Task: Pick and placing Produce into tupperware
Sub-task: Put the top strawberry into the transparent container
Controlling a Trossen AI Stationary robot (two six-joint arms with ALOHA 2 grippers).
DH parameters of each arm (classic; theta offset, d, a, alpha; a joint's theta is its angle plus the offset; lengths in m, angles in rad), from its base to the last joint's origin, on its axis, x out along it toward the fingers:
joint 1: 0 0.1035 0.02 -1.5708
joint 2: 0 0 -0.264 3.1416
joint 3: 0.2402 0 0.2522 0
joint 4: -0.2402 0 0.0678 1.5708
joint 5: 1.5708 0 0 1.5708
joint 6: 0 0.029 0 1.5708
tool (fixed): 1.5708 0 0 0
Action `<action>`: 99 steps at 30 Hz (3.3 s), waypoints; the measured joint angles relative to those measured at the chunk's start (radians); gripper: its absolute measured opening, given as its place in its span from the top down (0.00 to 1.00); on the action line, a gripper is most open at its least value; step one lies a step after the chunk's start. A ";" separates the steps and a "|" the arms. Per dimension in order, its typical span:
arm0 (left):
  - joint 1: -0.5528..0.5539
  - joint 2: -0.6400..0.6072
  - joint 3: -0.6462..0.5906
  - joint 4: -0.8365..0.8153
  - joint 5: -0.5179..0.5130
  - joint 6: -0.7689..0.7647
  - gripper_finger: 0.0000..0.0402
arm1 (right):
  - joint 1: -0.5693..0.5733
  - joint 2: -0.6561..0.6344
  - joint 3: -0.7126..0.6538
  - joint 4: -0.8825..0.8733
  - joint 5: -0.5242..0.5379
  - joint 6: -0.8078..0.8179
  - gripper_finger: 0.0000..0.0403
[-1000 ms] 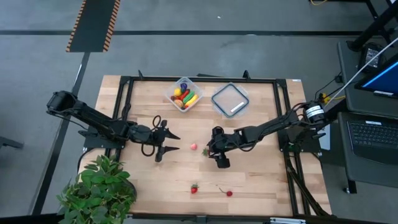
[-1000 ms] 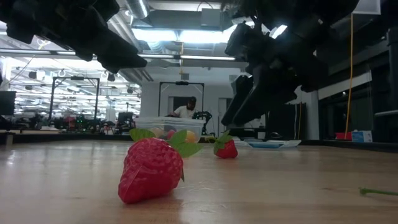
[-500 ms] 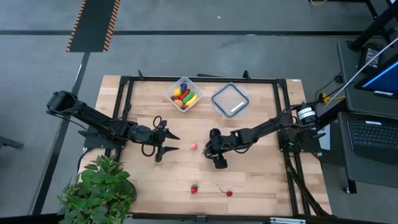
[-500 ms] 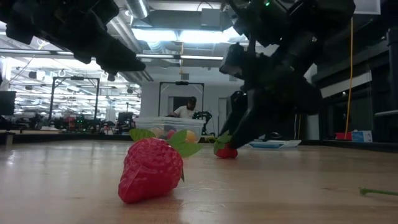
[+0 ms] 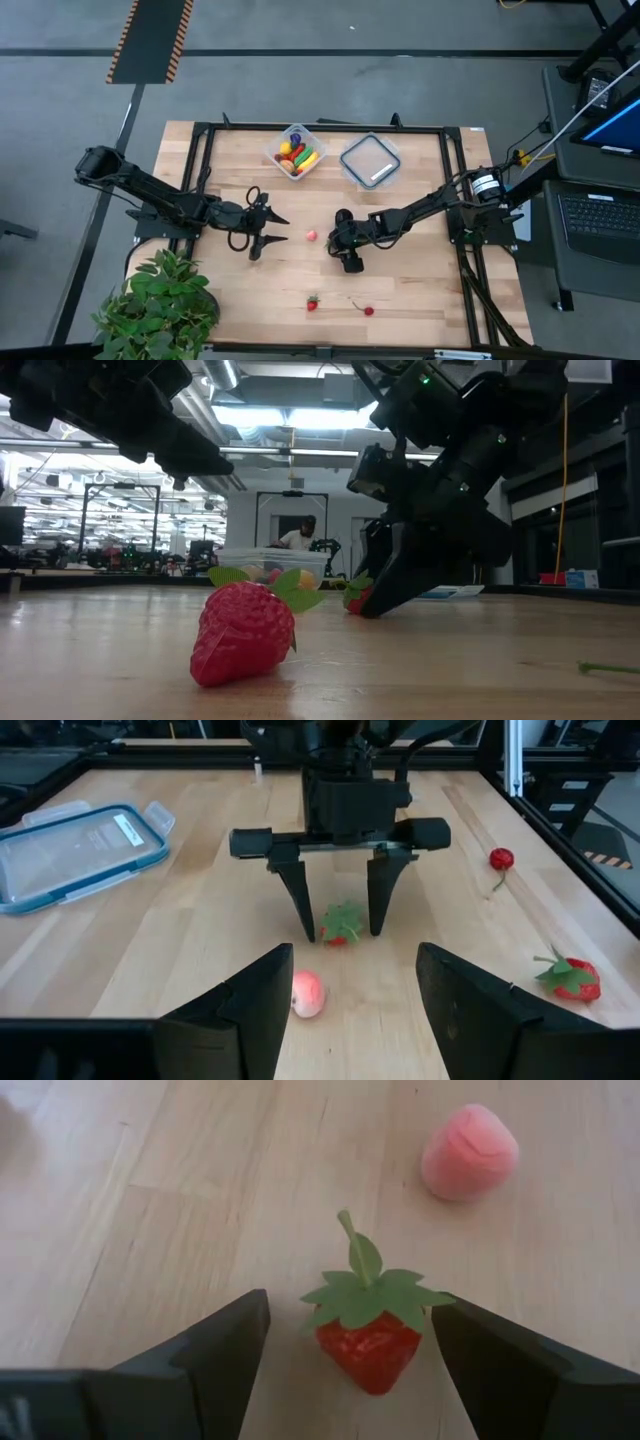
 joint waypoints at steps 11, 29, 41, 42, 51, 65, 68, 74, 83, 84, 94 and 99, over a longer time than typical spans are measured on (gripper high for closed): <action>0.000 0.000 0.000 -0.002 -0.001 0.000 0.49 | 0.001 0.000 0.000 -0.009 -0.006 0.001 0.46; 0.000 0.000 0.000 -0.003 -0.001 0.000 0.49 | -0.012 -0.005 0.000 -0.027 -0.028 0.081 0.66; 0.000 0.000 0.000 -0.004 -0.001 0.002 0.49 | -0.038 -0.136 -0.003 -0.138 -0.048 0.082 0.66; 0.000 0.000 0.000 -0.004 -0.001 0.002 0.49 | -0.038 -0.148 -0.003 -0.142 -0.048 0.082 0.66; 0.000 0.000 0.000 -0.004 -0.001 0.002 0.49 | -0.040 -0.242 -0.002 -0.189 -0.044 0.030 0.66; 0.000 0.000 0.000 -0.016 -0.001 0.002 0.49 | -0.128 -0.451 -0.024 -0.295 -0.043 -0.022 0.66; 0.000 0.000 0.000 -0.018 -0.001 0.002 0.49 | -0.157 -0.528 -0.071 -0.286 -0.043 -0.018 0.66; 0.000 0.000 0.000 -0.019 -0.020 0.020 0.49 | -0.179 -0.694 -0.186 -0.216 -0.045 0.005 0.66; 0.008 0.000 0.000 -0.017 -0.057 0.021 0.49 | -0.179 -0.880 -0.391 0.057 -0.053 -0.026 0.66; 0.008 0.000 0.000 -0.016 -0.057 0.021 0.49 | -0.179 -0.895 -0.425 0.113 -0.054 -0.026 0.66; 0.010 0.000 0.000 -0.004 -0.057 0.021 0.49 | -0.179 -0.921 -0.714 0.668 -0.112 -0.023 0.66; 0.010 0.000 0.000 0.008 -0.057 0.021 0.49 | -0.179 -0.922 -0.766 0.771 -0.205 -0.026 0.66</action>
